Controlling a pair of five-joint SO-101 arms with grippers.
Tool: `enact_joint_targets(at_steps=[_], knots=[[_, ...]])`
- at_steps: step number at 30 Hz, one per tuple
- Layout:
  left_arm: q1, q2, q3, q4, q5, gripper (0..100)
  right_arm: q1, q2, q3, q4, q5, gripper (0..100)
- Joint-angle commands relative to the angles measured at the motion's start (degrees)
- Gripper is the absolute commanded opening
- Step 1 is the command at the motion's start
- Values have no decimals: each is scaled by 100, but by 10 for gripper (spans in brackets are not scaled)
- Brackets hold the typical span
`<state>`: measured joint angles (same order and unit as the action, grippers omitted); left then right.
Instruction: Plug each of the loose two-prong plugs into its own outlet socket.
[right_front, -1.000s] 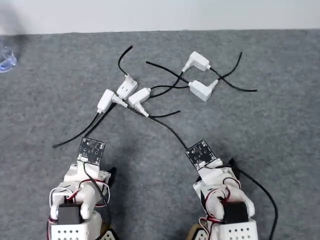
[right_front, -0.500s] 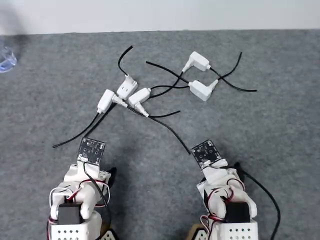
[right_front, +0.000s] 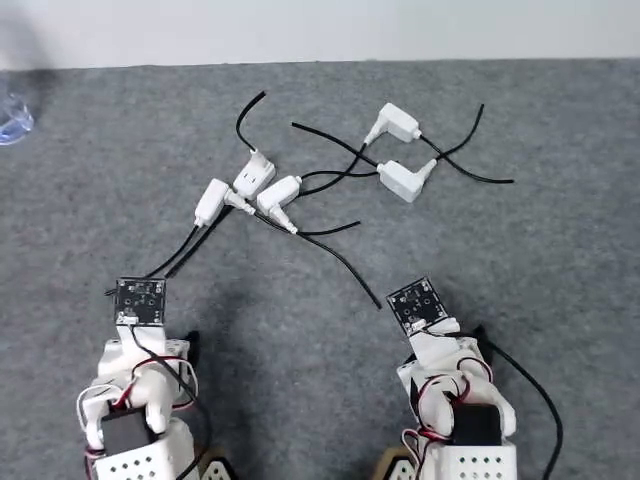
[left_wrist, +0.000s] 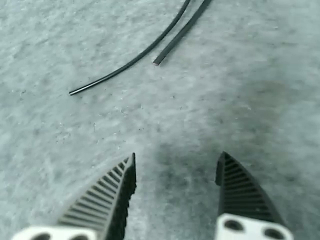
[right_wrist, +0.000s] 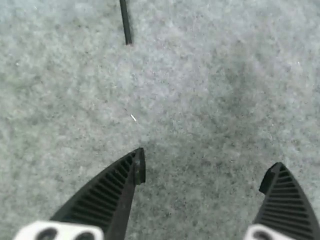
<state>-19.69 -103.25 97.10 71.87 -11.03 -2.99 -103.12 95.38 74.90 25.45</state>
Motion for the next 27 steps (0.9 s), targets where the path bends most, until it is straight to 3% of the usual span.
enact_joint_targets(at_steps=[1, 5, 27], knots=[[431, -88, -66, 44, 70, 248, 75, -57, 105, 48, 9, 362], [888, -88, -66, 44, 70, 248, 75, -57, 105, 48, 9, 362], [668, -88, -66, 44, 53, 248, 40, -66, 105, 48, 9, 362]])
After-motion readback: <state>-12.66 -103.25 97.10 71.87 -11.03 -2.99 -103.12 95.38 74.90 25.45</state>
